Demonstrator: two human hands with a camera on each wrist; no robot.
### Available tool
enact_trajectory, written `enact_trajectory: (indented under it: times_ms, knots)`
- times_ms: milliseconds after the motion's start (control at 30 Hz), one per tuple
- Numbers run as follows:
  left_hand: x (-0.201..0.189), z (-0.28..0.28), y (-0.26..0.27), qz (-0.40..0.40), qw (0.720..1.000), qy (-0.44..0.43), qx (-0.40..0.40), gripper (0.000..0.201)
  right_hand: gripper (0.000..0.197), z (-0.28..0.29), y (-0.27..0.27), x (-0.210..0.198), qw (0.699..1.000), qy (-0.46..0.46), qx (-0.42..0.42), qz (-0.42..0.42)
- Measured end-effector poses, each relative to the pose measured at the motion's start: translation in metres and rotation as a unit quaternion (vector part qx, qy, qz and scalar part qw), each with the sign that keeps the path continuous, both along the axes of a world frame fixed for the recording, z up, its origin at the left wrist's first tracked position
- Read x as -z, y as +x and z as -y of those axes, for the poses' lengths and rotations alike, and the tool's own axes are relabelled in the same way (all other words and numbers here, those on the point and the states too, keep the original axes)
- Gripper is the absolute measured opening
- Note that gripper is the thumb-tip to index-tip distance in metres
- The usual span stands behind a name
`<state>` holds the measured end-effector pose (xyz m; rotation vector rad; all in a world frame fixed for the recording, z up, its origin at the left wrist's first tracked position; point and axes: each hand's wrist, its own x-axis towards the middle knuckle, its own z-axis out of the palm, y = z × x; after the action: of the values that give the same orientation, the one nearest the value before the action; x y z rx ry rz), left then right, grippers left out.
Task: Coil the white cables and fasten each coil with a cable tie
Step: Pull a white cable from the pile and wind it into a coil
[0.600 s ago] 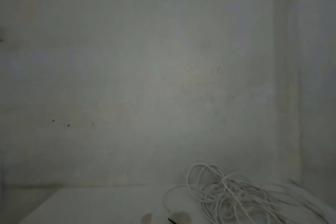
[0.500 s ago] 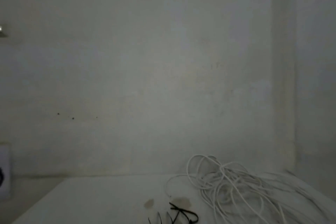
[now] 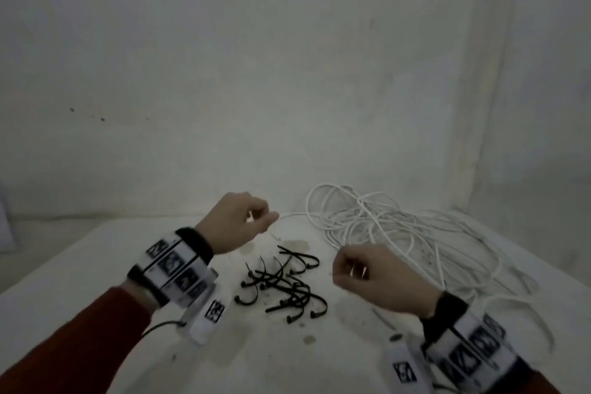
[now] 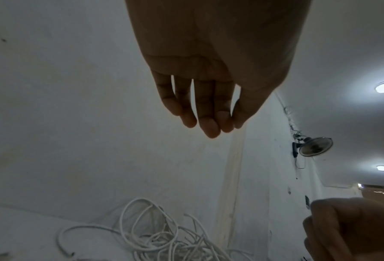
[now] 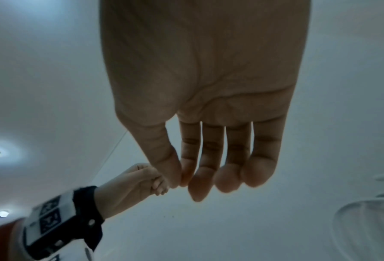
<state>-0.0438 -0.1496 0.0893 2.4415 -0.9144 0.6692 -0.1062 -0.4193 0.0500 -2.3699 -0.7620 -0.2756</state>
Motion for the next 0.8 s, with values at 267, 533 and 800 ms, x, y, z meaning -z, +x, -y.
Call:
enact_trajectory:
  times_ms: [267,533,800]
  knots:
    - [0.022,0.090,0.102,-0.057,0.992,0.083,-0.073,0.024,0.010,0.059,0.118,0.014,0.971,0.002,0.238,-0.026]
    - [0.056,0.150,0.142,-0.098,0.984,0.130,-0.075,0.021,0.042,0.067,0.159,0.022,0.909,-0.138,0.339,-0.198]
    - [0.073,0.177,0.170,0.011,0.987,0.069,0.142,0.053,0.017,0.059,0.162,0.011,0.956,0.101,0.214,-0.174]
